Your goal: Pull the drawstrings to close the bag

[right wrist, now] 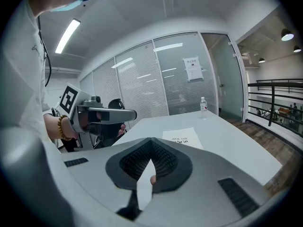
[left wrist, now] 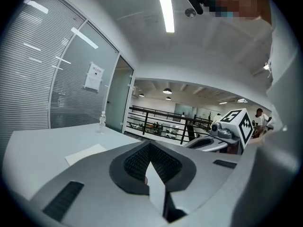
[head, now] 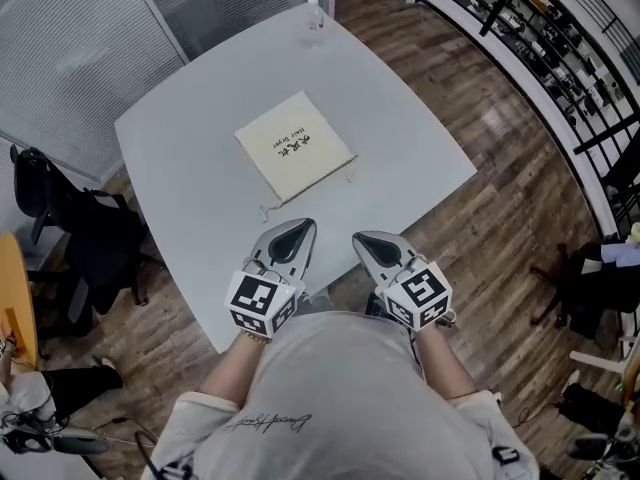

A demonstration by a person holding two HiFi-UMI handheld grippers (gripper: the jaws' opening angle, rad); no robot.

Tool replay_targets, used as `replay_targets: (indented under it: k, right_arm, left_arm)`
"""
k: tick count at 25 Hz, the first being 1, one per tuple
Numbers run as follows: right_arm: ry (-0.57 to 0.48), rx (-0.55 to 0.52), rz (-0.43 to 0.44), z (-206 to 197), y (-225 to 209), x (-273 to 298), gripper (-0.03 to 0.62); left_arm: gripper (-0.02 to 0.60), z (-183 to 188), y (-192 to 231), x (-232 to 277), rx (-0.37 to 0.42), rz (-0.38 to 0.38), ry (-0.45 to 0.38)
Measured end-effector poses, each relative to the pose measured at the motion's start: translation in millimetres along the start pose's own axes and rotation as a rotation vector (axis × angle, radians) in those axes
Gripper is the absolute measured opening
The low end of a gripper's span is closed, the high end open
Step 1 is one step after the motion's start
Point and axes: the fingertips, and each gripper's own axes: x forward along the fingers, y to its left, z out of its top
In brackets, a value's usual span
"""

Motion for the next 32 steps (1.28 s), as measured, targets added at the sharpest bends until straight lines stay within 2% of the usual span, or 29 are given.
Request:
replay_targets:
  k: [5, 10, 19, 23, 32]
  right_arm:
    - [-0.003, -0.018, 0.008, 16.1, -8.5, 21.8, 0.021]
    - [0.007, -0.022, 0.020, 23.9, -23.9, 31.6, 0.021]
    - [0.047, -0.088, 0.120, 45.7, -51.3, 50.8, 0.021]
    - [0.050, -0.119, 0.153, 56.0, -61.5, 59.2, 0.021]
    - [0.107, -0.159, 0.194, 47.6, -80.8, 70.4, 0.021]
  left_arm:
    - [0.011, 10.6, 24.3, 5.6, 0.007, 0.017, -0.011]
    - [0.011, 14.0, 31.0, 16.4, -0.005, 0.030, -0.009]
    - [0.011, 29.0, 47.2, 39.5, -0.016, 0.115, -0.016]
    - [0.011, 26.4, 52.9, 46.4, -0.029, 0.138, -0.002]
    - [0.011, 11.0, 68.9, 50.6, -0.090, 0.187, 0.020]
